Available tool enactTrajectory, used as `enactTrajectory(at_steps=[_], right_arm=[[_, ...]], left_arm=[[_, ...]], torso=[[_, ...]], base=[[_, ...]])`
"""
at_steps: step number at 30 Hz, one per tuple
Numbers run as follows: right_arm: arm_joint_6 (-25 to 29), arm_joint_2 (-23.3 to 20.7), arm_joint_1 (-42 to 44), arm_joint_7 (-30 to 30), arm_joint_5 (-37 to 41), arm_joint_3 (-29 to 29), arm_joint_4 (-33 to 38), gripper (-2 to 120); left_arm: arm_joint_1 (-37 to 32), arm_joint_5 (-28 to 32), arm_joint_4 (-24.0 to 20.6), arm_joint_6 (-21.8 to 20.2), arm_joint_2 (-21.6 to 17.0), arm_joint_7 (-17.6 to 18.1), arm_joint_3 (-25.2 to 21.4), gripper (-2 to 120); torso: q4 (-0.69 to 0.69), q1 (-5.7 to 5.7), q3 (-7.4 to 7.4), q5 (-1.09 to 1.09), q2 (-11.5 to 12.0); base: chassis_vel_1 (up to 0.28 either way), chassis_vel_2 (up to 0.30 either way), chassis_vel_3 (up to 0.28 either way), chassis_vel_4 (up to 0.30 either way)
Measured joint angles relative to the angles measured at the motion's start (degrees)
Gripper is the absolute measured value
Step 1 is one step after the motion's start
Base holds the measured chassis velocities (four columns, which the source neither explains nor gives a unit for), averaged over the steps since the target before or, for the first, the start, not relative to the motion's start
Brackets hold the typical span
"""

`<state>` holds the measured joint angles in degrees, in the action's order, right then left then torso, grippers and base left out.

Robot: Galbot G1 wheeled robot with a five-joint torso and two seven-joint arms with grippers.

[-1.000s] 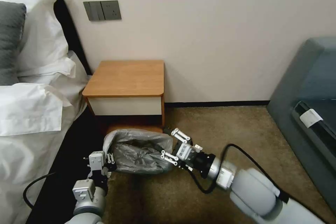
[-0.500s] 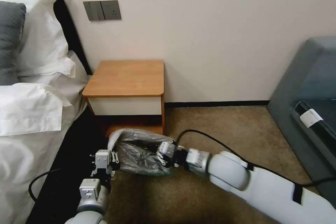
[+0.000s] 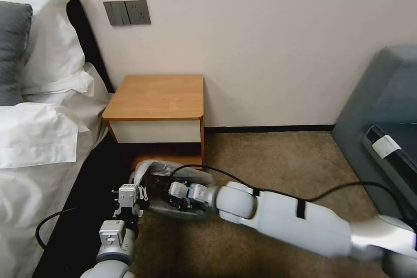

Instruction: Pick up the garbage bag from the table and place it over the trash can.

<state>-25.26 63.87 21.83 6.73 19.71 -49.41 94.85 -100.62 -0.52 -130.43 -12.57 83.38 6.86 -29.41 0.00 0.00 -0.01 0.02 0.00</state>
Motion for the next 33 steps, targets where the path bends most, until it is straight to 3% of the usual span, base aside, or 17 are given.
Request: enactTrajectory(at_steps=[5,13,22,28,30,31,33], right_arm=[[-0.4,4.4,-3.5,-0.5,-0.3,-3.7,-6.4,0],[-0.3,7.5,-4.9,-0.8,-0.5,-5.4,-10.0,0],[-0.2,7.5,-5.0,-1.1,-0.5,-5.6,-10.2,0],[0.7,3.0,-2.9,-1.7,-0.3,-2.6,-3.9,0],[2.0,-1.1,1.4,-1.2,-0.9,2.9,1.5,0],[2.0,-1.1,1.4,-1.2,-0.9,2.9,1.5,0],[3.3,-4.7,6.5,-0.8,-1.0,8.5,6.3,7]], left_arm=[[-0.8,-1.7,-0.2,0.0,0.7,-0.1,1.4,7],[-1.3,-2.8,-0.1,0.2,1.3,-0.1,2.5,7],[-1.3,-3.0,0.7,0.4,1.6,-0.1,2.8,7],[-0.3,-1.7,1.1,0.5,1.7,0.1,1.5,7],[0.2,3.0,0.9,0.4,1.9,1.1,1.2,7],[0.2,3.0,0.9,0.4,1.9,1.1,1.2,7],[0.4,5.2,0.7,0.1,2.3,1.9,1.4,7]], torso=[[0.0,0.0,0.0,-0.01,0.0],[0.01,0.0,0.0,-0.02,0.0],[0.01,0.0,0.0,-0.02,0.0],[-0.01,0.0,0.01,-0.02,0.0],[-0.01,0.0,0.01,-0.02,0.0],[-0.01,0.0,0.01,-0.02,0.0],[-0.01,0.0,0.01,-0.06,0.0]], base=[[0.0,0.0,0.0,0.0],[0.0,0.0,0.0,0.0],[0.0,0.0,0.0,0.0],[0.0,0.0,0.0,0.0],[0.0,0.0,0.0,0.0],[0.0,0.0,0.0,0.0],[0.0,0.0,0.0,0.0]])
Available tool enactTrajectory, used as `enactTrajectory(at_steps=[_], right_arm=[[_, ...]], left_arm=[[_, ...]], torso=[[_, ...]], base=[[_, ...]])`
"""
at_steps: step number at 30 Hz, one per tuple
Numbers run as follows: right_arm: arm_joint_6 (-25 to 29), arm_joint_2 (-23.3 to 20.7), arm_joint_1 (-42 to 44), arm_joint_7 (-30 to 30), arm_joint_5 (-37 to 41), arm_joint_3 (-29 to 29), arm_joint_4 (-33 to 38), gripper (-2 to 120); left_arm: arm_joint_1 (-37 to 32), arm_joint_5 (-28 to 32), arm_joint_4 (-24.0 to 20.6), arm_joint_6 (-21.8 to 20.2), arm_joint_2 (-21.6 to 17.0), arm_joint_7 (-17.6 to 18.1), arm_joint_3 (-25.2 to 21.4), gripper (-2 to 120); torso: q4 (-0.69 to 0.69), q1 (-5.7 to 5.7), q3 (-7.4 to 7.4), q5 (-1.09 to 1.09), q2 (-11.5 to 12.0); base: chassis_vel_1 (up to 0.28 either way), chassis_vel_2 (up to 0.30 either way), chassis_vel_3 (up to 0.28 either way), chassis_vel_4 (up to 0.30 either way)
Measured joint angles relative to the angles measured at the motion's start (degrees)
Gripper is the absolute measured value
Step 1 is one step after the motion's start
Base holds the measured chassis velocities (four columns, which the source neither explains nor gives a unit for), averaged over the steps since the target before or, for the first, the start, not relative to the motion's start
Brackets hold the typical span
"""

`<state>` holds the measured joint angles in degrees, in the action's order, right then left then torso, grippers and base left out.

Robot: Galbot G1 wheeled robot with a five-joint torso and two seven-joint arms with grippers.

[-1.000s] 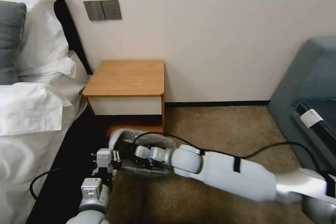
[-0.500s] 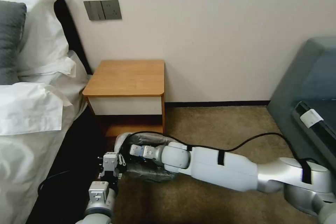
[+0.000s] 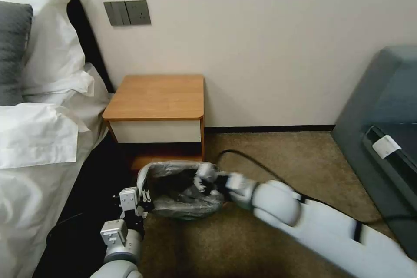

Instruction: Pick up the garbage bag from the table and place it over the trash can.

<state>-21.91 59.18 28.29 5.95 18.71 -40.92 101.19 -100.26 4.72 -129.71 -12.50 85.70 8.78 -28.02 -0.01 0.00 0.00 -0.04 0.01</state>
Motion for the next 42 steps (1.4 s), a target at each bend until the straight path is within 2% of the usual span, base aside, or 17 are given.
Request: enactTrajectory(at_steps=[1,2,4,5,7,9,10,11,12,15,16,18,19,24,29,33,42], right_arm=[[0.9,-2.8,3.4,0.3,-0.1,4.5,3.6,12],[0.9,-2.8,3.4,0.3,-0.1,4.5,3.6,12],[2.6,-7.3,9.7,0.9,-0.2,12.7,10.0,22],[2.6,-7.3,9.7,0.9,-0.2,12.7,10.0,22],[4.7,-11.2,15.9,0.9,0.1,19.5,14.7,32],[5.7,-12.3,18.8,0.8,0.3,22.2,16.7,35],[6.8,-13.6,22.8,0.1,0.7,25.9,19.7,41],[7.7,-13.7,26.9,-1.3,1.3,29.8,22.4,49],[7.7,-13.7,26.9,-1.3,1.3,29.8,22.4,49],[9.1,-7.4,36.3,-3.0,2.3,43.7,24.9,64],[9.1,-7.4,36.3,-3.0,2.3,43.7,24.9,64],[9.5,-3.3,39.6,-3.3,2.7,48.1,24.8,74],[9.5,-3.3,39.6,-3.3,2.7,48.1,24.8,74],[10.8,0.4,44.0,-3.1,1.7,50.3,24.6,94],[11.5,1.8,45.4,-2.9,0.3,50.1,25.0,100],[11.8,2.3,46.4,-2.4,-0.7,50.1,25.3,100],[12.5,3.6,47.7,-2.1,-1.4,50.0,25.2,100]], left_arm=[[0.0,1.1,0.1,-0.4,0.2,0.6,0.0,7],[0.0,1.1,0.1,-0.4,0.2,0.6,0.0,7],[0.2,3.7,0.1,-2.1,0.3,2.4,0.1,7],[0.2,3.7,0.1,-2.1,0.3,2.4,0.1,7],[0.3,5.8,0.0,-4.2,0.3,3.8,0.0,7],[0.3,6.8,-0.1,-5.2,0.2,4.1,0.0,7],[0.4,9.0,-0.6,-7.5,-0.1,4.5,0.1,7],[0.5,11.6,-1.1,-9.7,-0.5,4.6,0.1,7],[0.5,11.6,-1.1,-9.7,-0.5,4.6,0.1,7],[1.1,21.1,-3.5,-17.1,-1.6,3.8,-0.3,7],[1.1,21.1,-3.5,-17.1,-1.6,3.8,-0.3,7],[1.5,23.6,-3.6,-20.8,-2.1,2.7,-0.9,7],[1.5,23.6,-3.6,-20.8,-2.1,2.7,-0.9,7],[1.9,24.3,-0.8,-22.8,-2.2,1.5,-1.1,7],[2.3,24.1,2.1,-22.8,-1.8,0.7,-0.8,7],[2.3,23.3,4.5,-21.7,-1.7,0.3,-0.4,20],[1.7,22.7,4.7,-20.3,-0.5,0.1,-0.1,53]], torso=[[0.0,0.0,0.01,0.03,0.0],[0.0,0.0,0.01,0.03,0.0],[0.01,0.0,0.0,0.01,0.0],[0.01,0.0,0.0,0.01,0.0],[0.01,0.0,0.01,0.03,0.0],[-0.01,0.0,0.01,0.02,0.0],[-0.01,0.0,0.01,0.02,0.0],[-0.01,0.0,0.01,0.03,0.0],[-0.01,0.0,0.01,0.03,0.0],[0.01,0.0,0.01,0.01,0.0],[0.01,0.0,0.01,0.01,0.0],[0.0,0.0,0.01,0.03,0.0],[0.0,0.0,0.01,0.03,0.0],[0.01,0.0,0.0,0.04,0.0],[0.01,0.0,0.0,0.04,0.0],[0.02,0.0,0.0,0.04,0.0],[0.01,0.0,0.0,0.04,0.0]], base=[[0.0,0.0,0.0,0.0],[0.0,0.0,0.0,0.0],[0.0,0.0,0.0,0.0],[0.0,0.0,0.0,0.0],[0.0,0.0,0.0,0.0],[0.0,0.0,0.0,0.0],[0.0,0.0,0.0,0.0],[0.0,0.0,0.0,0.0],[0.0,0.0,0.0,0.0],[0.0,0.0,0.0,0.0],[0.0,0.0,0.0,0.0],[0.0,0.0,0.0,0.0],[0.0,0.0,0.0,0.0],[0.0,0.0,0.0,0.0],[0.0,0.0,0.0,0.0],[0.0,0.0,0.0,0.0],[0.0,0.0,0.0,0.0]])
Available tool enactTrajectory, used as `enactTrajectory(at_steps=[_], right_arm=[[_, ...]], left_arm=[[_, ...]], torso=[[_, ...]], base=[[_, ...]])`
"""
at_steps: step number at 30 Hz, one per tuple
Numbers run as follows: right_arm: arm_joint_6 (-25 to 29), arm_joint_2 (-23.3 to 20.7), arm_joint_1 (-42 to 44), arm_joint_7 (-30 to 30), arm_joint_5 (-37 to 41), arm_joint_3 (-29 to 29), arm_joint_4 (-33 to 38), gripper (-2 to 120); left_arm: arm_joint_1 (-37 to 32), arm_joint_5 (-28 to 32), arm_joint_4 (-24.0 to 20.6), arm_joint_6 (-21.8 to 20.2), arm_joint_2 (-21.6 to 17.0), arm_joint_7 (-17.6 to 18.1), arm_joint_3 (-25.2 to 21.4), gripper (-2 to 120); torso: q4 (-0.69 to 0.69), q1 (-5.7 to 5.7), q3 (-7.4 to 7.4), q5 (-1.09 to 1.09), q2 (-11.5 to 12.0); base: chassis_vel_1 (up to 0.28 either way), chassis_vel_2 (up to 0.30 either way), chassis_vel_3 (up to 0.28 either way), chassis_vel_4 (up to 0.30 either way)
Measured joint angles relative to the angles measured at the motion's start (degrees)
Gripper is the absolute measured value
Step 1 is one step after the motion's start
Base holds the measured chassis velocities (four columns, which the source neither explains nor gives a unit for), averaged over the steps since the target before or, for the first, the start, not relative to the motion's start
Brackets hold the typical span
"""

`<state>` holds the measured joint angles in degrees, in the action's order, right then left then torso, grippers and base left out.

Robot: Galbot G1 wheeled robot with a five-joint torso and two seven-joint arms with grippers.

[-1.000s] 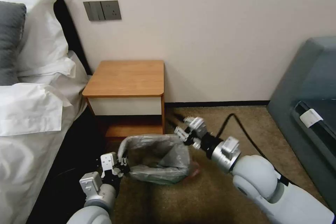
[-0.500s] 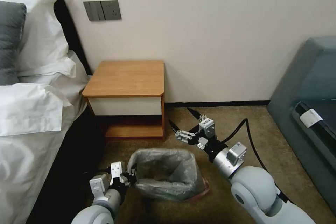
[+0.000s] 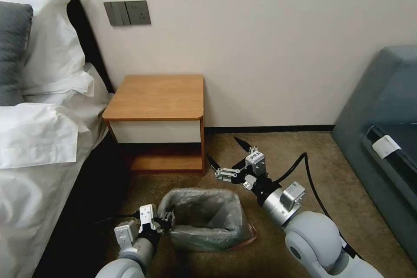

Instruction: Pick up the garbage bag from the table and place it over the trash can.

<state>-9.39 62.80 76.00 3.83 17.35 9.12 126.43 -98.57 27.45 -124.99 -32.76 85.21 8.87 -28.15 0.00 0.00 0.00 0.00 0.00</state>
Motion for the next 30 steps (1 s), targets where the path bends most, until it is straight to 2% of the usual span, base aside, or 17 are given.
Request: enactTrajectory(at_steps=[1,2,6,10,12,19,22,24,26,27,28,29,30], right_arm=[[0.0,0.2,0.1,0.1,0.0,0.1,-0.2,100],[0.0,0.2,0.1,0.1,0.0,0.1,-0.2,100],[-0.3,0.2,-0.6,0.2,0.2,0.5,-0.3,100],[-0.4,0.3,-0.7,0.2,0.3,0.5,-0.3,100],[-0.6,0.5,-0.8,0.2,0.3,0.4,-0.3,100],[-0.7,0.6,-1.0,0.2,0.3,0.4,-0.5,100],[-0.7,0.7,-1.0,0.1,0.3,0.4,-0.6,100],[-0.7,0.9,-1.0,0.1,0.3,0.4,-0.7,100],[-0.7,0.9,-1.0,0.1,0.3,0.4,-0.7,100],[-0.5,1.6,-0.4,-0.5,-0.9,0.6,-0.8,100],[-0.5,1.6,-0.4,-0.5,-0.9,0.6,-0.8,100],[-0.6,2.6,1.0,-3.7,-4.4,0.9,-1.0,100],[-0.8,4.2,3.2,-8.9,-8.6,1.0,-1.7,100]], left_arm=[[-0.1,0.0,-0.2,0.4,0.0,0.1,0.0,58],[-0.1,0.0,-0.2,0.4,0.0,0.1,0.0,58],[-0.1,0.1,-0.5,1.3,0.1,0.5,-0.1,78],[-0.3,0.1,-0.6,1.8,0.1,0.5,0.0,86],[-0.6,0.1,-0.9,2.5,0.2,0.6,0.0,97],[-1.2,-2.1,-1.1,4.2,0.2,1.1,0.0,100],[-1.5,-4.8,-1.1,5.5,0.1,1.4,0.0,100],[-1.7,-7.8,-1.0,7.8,0.2,1.8,0.0,100],[-1.7,-7.8,-1.0,7.8,0.2,1.8,0.0,100],[-1.4,-14.5,1.5,17.9,0.6,1.8,-0.3,100],[-1.4,-14.5,1.5,17.9,0.6,1.8,-0.3,100],[-0.6,-17.7,4.0,28.0,0.9,1.2,-1.4,100],[0.3,-19.9,5.8,34.2,0.9,-0.6,-2.1,100]], torso=[[0.0,0.0,0.0,0.0,0.0],[0.0,0.0,0.0,0.0,0.0],[0.0,0.0,0.0,0.0,0.0],[0.0,0.0,0.0,0.0,0.0],[0.0,0.0,0.0,0.0,0.0],[0.0,0.0,0.0,0.0,0.0],[0.0,0.0,0.0,0.0,0.0],[0.0,0.0,0.0,0.0,0.0],[0.0,0.0,0.0,0.0,0.0],[0.0,0.0,0.0,0.0,0.0],[0.0,0.0,0.0,0.0,0.0],[0.01,0.0,0.0,0.01,0.0],[0.0,0.0,0.0,0.0,0.0]], base=[[0.0,0.0,0.0,0.0],[0.0,0.0,0.0,0.0],[0.0,0.0,0.0,0.0],[0.0,0.0,0.0,0.0],[0.0,0.0,0.0,0.0],[0.0,0.0,0.0,0.0],[0.0,0.0,0.0,0.0],[0.0,0.0,0.0,0.0],[0.0,0.0,0.0,0.0],[0.0,0.0,0.0,0.0],[0.0,0.0,0.0,0.0],[0.0,0.0,0.0,0.0],[0.0,0.0,0.0,0.0]])
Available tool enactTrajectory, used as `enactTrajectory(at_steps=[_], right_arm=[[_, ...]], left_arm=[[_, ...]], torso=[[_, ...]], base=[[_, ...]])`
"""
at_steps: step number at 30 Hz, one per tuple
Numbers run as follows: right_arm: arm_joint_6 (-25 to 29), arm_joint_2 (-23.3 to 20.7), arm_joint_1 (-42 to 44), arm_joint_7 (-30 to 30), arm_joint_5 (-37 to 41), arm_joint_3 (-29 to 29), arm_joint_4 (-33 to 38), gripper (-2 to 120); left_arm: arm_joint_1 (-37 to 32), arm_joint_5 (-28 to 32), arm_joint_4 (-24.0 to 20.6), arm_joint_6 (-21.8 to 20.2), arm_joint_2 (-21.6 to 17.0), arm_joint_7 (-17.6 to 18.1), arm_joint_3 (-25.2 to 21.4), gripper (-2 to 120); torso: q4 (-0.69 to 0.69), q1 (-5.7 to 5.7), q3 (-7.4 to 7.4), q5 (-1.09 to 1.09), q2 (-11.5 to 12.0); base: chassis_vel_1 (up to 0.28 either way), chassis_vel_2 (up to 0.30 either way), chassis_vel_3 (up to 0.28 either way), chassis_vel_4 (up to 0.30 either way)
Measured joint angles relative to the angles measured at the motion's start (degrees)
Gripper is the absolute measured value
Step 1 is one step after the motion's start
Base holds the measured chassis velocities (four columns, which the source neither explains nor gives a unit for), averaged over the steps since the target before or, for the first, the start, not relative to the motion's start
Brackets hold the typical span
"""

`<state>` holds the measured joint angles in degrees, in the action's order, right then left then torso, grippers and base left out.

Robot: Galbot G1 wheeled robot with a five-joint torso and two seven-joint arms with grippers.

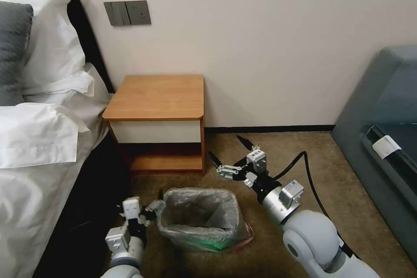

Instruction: Pick up the garbage bag from the table and place it over the trash can.

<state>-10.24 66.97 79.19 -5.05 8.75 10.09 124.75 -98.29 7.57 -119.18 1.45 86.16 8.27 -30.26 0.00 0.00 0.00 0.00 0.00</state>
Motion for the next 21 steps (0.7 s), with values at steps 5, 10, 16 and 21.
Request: enactTrajectory(at_steps=[5,10,16,21], right_arm=[[5.0,2.5,3.6,-4.6,-4.5,0.6,-3.8,100],[15.1,8.3,6.4,-5.6,-7.5,1.7,-9.8,100],[17.3,11.9,8.0,-7.9,-10.2,2.9,-12.5,100],[17.5,12.0,8.1,-8.0,-10.3,3.0,-12.6,100]], left_arm=[[1.4,1.1,2.1,6.7,-1.4,-3.3,-0.7,99],[5.2,2.5,7.3,16.4,-2.5,-7.7,-1.1,95],[6.1,3.6,9.2,19.0,-2.8,-7.9,-1.3,95],[6.0,3.8,9.2,19.0,-2.8,-7.9,-1.3,95]], torso=[[-0.01,0.0,0.0,-0.01,0.0],[0.0,0.0,0.0,0.0,0.0],[0.0,0.0,-0.01,0.0,0.0],[0.0,0.0,0.0,0.0,0.0]], base=[[0.0,0.0,0.0,0.0],[0.0,0.0,0.0,0.0],[0.0,0.0,0.0,0.0],[0.0,0.0,0.0,0.0]])
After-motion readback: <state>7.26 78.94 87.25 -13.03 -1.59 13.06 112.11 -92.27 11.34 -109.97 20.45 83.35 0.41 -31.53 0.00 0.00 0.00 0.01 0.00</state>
